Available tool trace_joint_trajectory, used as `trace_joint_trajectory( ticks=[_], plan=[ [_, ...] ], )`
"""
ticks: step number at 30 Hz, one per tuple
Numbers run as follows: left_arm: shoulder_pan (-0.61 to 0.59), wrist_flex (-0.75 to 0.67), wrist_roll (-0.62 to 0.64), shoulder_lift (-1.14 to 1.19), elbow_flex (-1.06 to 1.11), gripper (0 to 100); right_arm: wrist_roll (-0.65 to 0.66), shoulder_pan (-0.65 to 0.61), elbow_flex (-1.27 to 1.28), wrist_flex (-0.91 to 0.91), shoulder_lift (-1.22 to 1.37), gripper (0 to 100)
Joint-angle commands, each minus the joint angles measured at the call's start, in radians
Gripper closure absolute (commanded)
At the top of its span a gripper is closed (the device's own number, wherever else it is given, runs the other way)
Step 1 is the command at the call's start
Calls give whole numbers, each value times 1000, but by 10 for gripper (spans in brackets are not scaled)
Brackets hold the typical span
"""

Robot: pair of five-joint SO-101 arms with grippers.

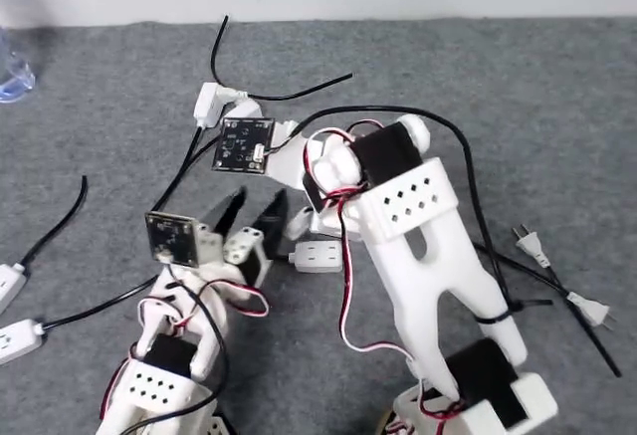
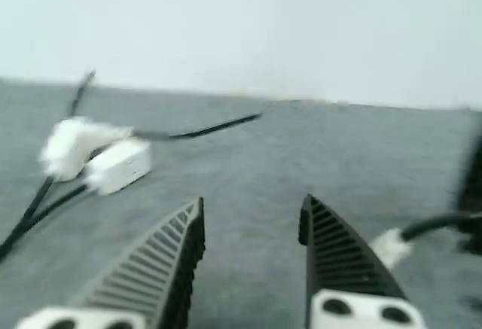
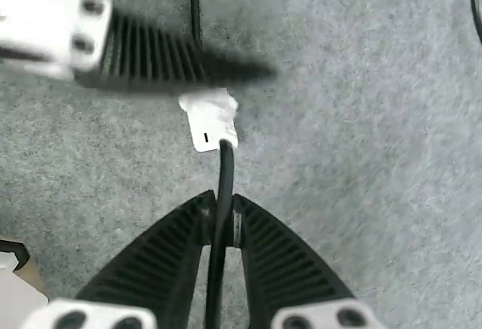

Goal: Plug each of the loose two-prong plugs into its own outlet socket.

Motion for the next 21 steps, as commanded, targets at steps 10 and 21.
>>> trace_joint_trajectory(
  ticks=[10,21],
  plan=[
    [-49,86,-52,-14,5,801,107,107,-18,12,53,991],
    [-44,84,-54,-14,5,800,377,512,367,-223,65,991]
  ],
)
